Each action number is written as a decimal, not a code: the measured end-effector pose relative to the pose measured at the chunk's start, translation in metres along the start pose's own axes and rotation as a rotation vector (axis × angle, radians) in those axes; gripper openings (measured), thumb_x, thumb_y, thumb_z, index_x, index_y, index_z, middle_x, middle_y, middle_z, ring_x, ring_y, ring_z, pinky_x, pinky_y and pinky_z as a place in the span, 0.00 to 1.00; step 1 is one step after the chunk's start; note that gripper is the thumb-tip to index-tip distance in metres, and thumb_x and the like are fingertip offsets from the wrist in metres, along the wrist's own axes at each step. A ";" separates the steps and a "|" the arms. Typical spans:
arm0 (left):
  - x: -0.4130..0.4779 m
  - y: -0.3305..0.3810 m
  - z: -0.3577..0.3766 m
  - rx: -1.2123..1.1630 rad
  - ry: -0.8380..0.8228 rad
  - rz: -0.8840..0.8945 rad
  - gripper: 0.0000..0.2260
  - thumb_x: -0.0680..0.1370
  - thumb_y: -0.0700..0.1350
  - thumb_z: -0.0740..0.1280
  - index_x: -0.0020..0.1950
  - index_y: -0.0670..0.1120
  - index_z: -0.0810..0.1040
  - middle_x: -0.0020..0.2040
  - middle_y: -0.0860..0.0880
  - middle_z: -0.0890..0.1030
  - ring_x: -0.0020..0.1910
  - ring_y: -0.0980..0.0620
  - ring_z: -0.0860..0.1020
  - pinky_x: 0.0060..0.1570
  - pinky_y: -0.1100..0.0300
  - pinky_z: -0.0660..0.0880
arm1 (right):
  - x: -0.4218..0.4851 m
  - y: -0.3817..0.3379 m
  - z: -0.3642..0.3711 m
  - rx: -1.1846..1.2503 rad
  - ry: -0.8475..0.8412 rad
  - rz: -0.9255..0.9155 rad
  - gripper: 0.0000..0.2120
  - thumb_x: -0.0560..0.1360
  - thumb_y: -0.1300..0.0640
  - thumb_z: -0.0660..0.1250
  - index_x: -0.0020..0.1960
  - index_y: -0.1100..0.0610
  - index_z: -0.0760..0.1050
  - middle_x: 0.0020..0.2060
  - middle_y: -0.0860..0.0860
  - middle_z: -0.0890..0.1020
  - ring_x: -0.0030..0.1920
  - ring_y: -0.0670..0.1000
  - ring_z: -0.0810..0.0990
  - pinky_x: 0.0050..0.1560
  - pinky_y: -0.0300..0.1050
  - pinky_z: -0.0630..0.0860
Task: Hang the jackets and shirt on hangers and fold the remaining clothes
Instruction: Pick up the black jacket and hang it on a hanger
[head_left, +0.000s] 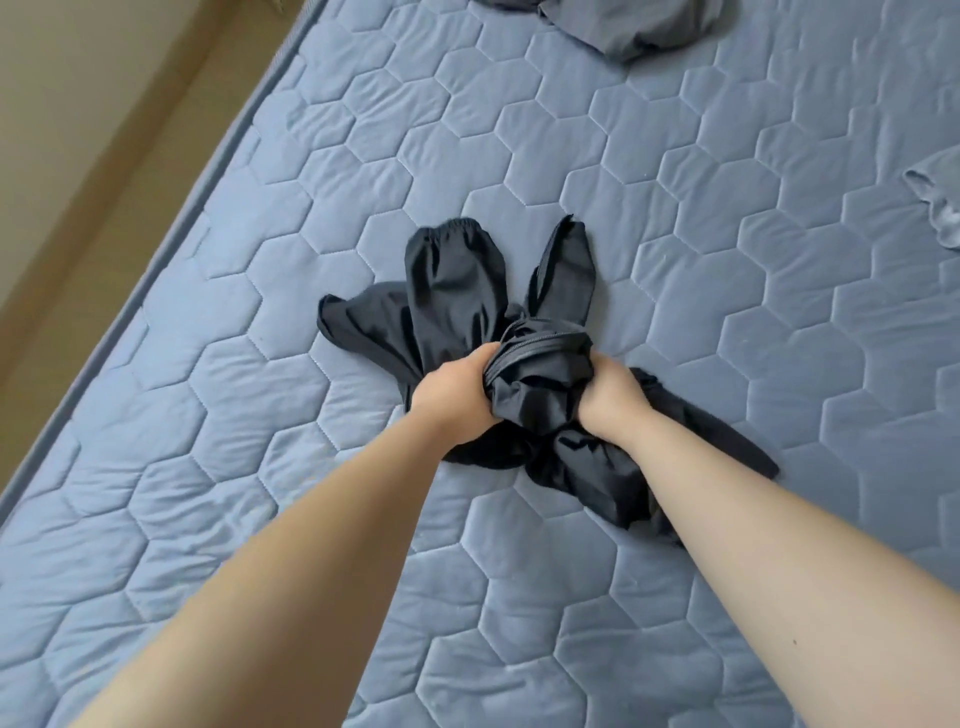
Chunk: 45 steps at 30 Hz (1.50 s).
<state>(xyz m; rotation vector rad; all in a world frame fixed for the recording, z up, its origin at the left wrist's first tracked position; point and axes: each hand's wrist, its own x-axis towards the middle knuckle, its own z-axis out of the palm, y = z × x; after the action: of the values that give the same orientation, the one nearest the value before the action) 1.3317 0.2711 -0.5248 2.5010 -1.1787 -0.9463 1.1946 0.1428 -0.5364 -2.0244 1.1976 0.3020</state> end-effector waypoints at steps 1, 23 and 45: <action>-0.011 0.004 0.002 -0.013 -0.007 -0.005 0.28 0.71 0.56 0.70 0.69 0.56 0.66 0.58 0.49 0.79 0.56 0.42 0.77 0.47 0.57 0.69 | -0.009 0.003 0.002 0.037 -0.034 0.019 0.15 0.76 0.58 0.61 0.62 0.58 0.73 0.57 0.59 0.78 0.60 0.61 0.76 0.62 0.50 0.72; -0.098 0.005 0.018 -1.188 -0.219 -0.276 0.27 0.77 0.56 0.66 0.74 0.63 0.60 0.69 0.57 0.71 0.66 0.55 0.72 0.68 0.53 0.67 | -0.114 0.008 0.006 0.935 -0.110 0.254 0.51 0.60 0.27 0.67 0.76 0.42 0.52 0.72 0.45 0.65 0.71 0.50 0.66 0.72 0.54 0.62; -0.265 0.118 -0.043 -1.323 0.197 -0.375 0.06 0.78 0.47 0.66 0.54 0.53 0.79 0.52 0.48 0.82 0.53 0.48 0.80 0.49 0.56 0.76 | -0.270 -0.046 -0.064 0.744 0.135 -0.007 0.18 0.68 0.57 0.75 0.56 0.56 0.77 0.50 0.52 0.82 0.52 0.51 0.80 0.55 0.44 0.76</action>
<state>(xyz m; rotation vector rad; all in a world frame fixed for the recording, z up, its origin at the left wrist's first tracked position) 1.1624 0.3899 -0.3172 1.6001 0.1050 -1.0120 1.0776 0.2870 -0.3249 -1.4063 1.1561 -0.2628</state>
